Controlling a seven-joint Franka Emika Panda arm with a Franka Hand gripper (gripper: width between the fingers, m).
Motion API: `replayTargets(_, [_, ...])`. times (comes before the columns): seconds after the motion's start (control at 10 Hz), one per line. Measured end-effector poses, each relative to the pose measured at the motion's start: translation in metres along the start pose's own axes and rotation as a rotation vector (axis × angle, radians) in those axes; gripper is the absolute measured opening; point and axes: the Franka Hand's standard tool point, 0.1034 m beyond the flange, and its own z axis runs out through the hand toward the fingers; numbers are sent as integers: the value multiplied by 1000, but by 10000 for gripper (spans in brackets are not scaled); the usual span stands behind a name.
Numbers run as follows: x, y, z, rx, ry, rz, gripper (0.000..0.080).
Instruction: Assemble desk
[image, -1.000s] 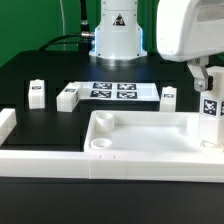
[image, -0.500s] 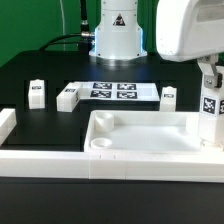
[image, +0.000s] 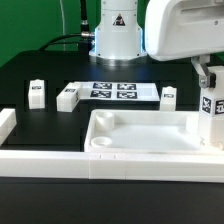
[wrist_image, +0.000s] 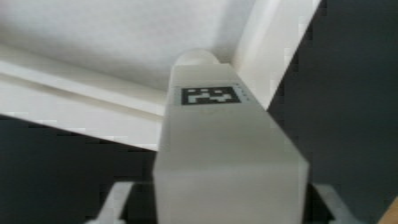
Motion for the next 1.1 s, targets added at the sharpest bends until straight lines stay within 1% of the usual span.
replayTargets(0.2, [0, 1, 0, -2, 1, 174, 290])
replayTargets(0.4, [1, 4, 1, -2, 7, 404, 290])
replayTargets(1.1, [0, 9, 1, -9, 9, 871, 290])
